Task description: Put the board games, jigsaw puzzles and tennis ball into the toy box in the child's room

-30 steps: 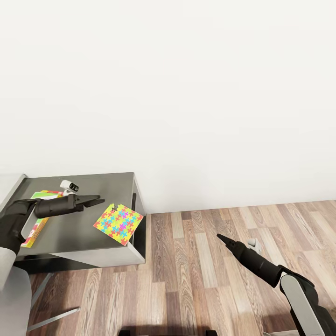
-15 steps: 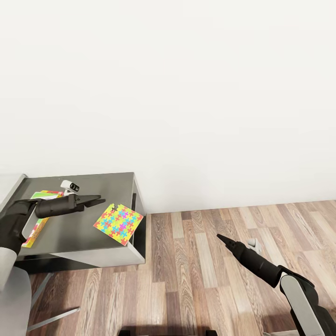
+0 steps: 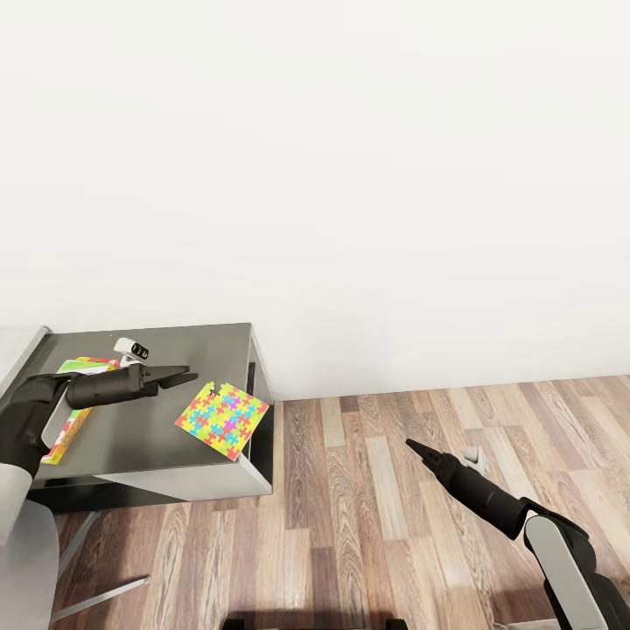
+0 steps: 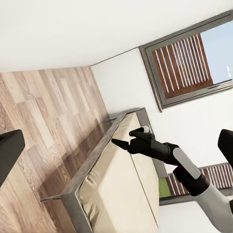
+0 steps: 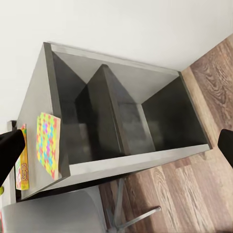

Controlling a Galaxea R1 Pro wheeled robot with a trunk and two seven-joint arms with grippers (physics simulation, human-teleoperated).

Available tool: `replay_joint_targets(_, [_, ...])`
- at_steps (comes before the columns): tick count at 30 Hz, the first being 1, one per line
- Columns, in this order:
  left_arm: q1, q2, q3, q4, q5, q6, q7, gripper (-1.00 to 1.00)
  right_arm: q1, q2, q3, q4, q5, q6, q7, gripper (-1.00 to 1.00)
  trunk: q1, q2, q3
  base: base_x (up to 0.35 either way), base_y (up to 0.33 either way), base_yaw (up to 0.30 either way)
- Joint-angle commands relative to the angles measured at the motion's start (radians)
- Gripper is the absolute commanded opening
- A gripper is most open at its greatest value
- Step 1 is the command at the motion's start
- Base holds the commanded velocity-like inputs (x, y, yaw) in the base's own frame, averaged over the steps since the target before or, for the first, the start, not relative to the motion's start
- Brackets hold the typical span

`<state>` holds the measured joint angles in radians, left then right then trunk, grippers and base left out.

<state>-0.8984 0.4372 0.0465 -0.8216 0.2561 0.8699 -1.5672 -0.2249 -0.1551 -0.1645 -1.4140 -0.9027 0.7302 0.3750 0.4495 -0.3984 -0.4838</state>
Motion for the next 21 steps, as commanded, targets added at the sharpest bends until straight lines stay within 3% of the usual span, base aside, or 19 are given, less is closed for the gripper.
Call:
replay_joint_targets(1, [-0.001, 0.000, -0.001, 0.000, 0.000, 0.011, -0.004, 1.00, -0.001, 0.000, -0.002, 0.000, -0.001, 0.006, 0.002, 1.00, 0.001, -0.002, -0.001, 0.000, 0.000, 0.000])
replay_joint_targets(10, [-0.001, -0.001, -0.049, 0.000, 0.000, 0.012, -0.004, 1.00, -0.001, 0.000, -0.006, 0.001, 0.000, 0.006, 0.002, 1.00, 0.001, -0.002, -0.001, 0.000, 0.000, 0.000])
replay_joint_targets(21, [-0.001, 0.000, -0.056, 0.000, -0.001, 0.011, -0.004, 1.00, 0.001, 0.000, -0.004, 0.001, 0.000, 0.006, 0.002, 1.00, 0.001, -0.002, 0.001, 0.000, 0.000, 0.000])
